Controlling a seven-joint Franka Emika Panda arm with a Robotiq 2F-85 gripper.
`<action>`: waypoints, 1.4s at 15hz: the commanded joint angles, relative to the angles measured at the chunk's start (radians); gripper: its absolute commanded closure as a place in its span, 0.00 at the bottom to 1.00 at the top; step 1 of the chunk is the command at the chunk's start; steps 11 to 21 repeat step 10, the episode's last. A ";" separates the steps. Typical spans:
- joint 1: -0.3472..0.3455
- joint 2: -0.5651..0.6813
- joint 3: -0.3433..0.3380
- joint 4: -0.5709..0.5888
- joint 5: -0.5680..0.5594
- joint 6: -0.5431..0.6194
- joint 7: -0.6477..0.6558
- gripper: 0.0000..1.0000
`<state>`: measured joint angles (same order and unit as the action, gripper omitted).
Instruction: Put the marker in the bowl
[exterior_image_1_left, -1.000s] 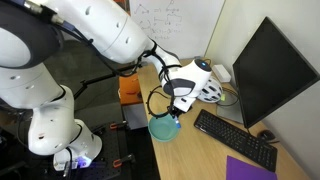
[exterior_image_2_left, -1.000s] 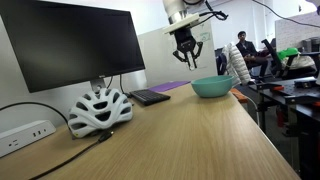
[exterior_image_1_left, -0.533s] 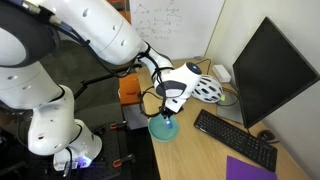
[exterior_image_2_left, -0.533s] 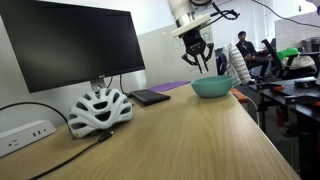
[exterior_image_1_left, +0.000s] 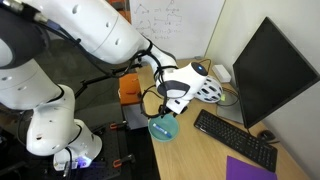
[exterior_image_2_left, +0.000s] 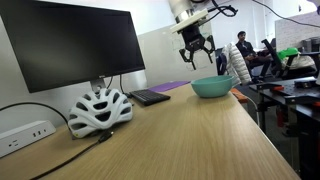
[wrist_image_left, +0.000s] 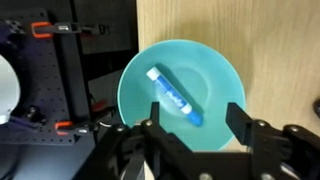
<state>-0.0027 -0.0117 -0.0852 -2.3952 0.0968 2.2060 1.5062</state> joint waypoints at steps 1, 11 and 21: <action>-0.032 -0.078 0.010 0.009 0.037 -0.064 0.036 0.00; -0.105 -0.181 0.016 0.051 -0.148 -0.178 0.068 0.00; -0.105 -0.181 0.016 0.051 -0.148 -0.178 0.068 0.00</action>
